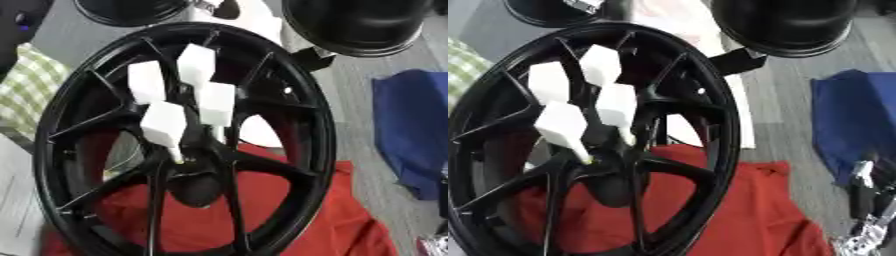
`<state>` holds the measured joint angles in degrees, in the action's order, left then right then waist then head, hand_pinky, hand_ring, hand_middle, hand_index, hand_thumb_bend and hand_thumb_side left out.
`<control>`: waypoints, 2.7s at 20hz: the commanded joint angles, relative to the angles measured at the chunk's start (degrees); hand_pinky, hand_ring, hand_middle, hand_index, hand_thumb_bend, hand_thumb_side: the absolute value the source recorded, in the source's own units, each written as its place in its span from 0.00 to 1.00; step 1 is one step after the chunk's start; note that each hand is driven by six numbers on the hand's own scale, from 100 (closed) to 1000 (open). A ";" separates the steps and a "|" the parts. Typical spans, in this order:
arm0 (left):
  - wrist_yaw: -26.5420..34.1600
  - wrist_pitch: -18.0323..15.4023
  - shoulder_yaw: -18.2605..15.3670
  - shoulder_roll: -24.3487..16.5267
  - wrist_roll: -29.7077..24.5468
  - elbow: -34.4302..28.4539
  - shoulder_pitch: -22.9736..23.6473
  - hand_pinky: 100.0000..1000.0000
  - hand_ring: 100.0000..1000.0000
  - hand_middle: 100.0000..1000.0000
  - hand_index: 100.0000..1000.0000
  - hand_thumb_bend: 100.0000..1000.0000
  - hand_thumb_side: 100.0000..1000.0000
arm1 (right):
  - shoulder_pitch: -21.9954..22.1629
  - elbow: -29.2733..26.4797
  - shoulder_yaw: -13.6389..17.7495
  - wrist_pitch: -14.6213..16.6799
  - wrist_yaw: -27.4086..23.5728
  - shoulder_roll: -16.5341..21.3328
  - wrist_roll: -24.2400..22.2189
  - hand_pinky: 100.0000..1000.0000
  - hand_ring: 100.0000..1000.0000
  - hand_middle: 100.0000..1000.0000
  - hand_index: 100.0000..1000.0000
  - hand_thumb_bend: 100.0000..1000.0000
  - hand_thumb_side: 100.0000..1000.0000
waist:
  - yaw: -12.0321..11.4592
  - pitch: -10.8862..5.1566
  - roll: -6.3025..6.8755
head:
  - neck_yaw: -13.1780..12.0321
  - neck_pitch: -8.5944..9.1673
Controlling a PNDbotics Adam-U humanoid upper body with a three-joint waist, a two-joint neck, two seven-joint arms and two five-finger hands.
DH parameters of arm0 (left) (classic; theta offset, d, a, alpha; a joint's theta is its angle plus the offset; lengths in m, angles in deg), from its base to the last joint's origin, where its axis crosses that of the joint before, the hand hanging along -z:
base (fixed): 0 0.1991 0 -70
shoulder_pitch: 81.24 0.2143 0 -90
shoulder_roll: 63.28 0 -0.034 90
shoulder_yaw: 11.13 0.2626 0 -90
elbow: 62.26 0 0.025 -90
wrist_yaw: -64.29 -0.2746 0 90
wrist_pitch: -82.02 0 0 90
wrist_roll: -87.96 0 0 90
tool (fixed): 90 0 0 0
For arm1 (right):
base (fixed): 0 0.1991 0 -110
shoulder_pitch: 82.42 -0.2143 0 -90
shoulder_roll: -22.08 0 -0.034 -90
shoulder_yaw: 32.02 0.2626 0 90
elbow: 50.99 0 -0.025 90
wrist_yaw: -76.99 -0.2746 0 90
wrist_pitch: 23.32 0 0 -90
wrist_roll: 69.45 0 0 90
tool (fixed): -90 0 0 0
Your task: Pull the pin out of the wheel hub.
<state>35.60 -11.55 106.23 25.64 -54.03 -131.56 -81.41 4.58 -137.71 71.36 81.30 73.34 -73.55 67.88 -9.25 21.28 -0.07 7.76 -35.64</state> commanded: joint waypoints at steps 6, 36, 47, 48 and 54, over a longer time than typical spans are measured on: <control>0.36 1.75 1.69 2.39 0.02 0.81 -2.08 0.79 0.71 0.72 0.86 0.44 0.67 | -0.30 -0.95 -0.05 -0.04 -0.29 1.21 -0.09 0.49 0.65 0.59 0.73 0.26 0.56 | 0.61 -1.41 0.04 | -0.88 -0.16; 9.00 3.93 1.51 -22.08 0.02 -18.55 12.82 0.81 0.75 0.75 0.86 0.54 0.70 | -0.54 -1.08 0.97 0.24 -0.34 2.30 1.16 0.49 0.65 0.59 0.73 0.26 0.55 | -0.57 -0.60 1.40 | 1.41 -1.15; 12.06 11.54 -0.16 -26.63 0.02 -27.87 19.12 0.79 0.75 0.75 0.85 0.45 0.75 | -0.58 -2.24 0.68 0.09 1.22 2.16 0.52 0.49 0.65 0.59 0.72 0.26 0.55 | -0.64 -0.24 0.89 | -3.00 -0.78; 12.17 11.92 0.00 -26.62 0.02 -27.98 19.15 0.79 0.75 0.75 0.85 0.45 0.75 | -0.59 -2.29 0.66 0.03 1.24 2.14 0.56 0.49 0.65 0.59 0.72 0.26 0.55 | -0.61 -0.21 0.89 | -3.01 -0.71; 11.16 15.05 1.65 -25.23 0.02 -26.89 18.31 0.78 0.74 0.74 0.84 0.46 0.79 | -0.63 -2.33 0.53 -0.21 1.16 1.96 0.67 0.49 0.65 0.58 0.72 0.26 0.55 | -0.33 -0.07 0.80 | -2.88 -0.32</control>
<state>47.04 2.62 108.09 1.00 -53.96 -158.37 -61.94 4.09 -138.79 71.72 81.21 74.14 -72.66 68.46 -9.59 22.21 0.85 5.01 -36.62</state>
